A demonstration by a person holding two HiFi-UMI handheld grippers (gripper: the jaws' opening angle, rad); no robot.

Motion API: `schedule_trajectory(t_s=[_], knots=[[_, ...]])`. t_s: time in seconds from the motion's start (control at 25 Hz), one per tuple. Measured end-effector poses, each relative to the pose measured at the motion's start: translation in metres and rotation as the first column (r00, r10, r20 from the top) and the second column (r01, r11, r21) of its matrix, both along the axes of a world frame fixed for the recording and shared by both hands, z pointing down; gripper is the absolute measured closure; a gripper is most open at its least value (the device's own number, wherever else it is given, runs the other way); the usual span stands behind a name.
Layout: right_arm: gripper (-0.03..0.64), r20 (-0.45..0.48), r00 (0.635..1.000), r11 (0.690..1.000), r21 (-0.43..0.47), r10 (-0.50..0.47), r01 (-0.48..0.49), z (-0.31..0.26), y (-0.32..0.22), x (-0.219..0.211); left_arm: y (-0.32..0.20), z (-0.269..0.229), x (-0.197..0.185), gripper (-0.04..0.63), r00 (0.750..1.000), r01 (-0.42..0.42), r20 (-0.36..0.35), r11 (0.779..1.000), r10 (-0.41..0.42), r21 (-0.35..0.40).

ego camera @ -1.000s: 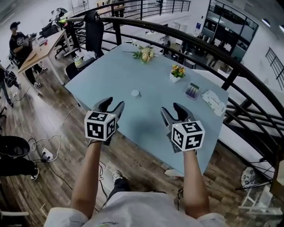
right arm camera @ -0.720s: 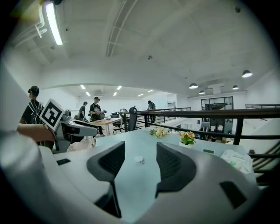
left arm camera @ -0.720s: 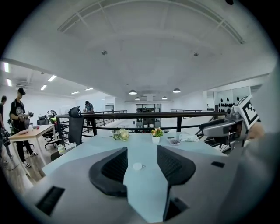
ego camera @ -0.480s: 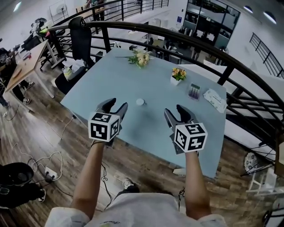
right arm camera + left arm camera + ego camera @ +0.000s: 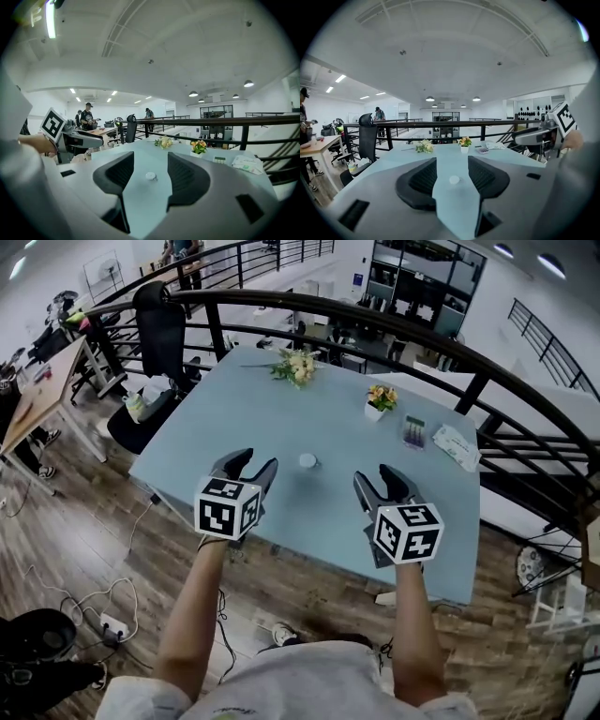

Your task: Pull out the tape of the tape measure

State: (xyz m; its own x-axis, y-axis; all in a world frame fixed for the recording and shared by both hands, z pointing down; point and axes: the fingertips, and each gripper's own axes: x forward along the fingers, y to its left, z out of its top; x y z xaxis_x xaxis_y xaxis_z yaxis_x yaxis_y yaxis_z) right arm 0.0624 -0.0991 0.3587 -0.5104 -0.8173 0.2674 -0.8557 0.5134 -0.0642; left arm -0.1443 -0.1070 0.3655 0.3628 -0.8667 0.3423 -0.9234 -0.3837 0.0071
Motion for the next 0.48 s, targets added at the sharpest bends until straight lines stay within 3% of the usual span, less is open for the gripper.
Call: schedule_trajectory(t_s=[0.48], knots=[[0.410,0.004,0.998,0.998,-0.004,0.058,-0.058,0.004,-0.009,0.010,-0.018,0.005,0.011,0.387,0.999,-0.052,0.001,0.999,0.052,-0.006]])
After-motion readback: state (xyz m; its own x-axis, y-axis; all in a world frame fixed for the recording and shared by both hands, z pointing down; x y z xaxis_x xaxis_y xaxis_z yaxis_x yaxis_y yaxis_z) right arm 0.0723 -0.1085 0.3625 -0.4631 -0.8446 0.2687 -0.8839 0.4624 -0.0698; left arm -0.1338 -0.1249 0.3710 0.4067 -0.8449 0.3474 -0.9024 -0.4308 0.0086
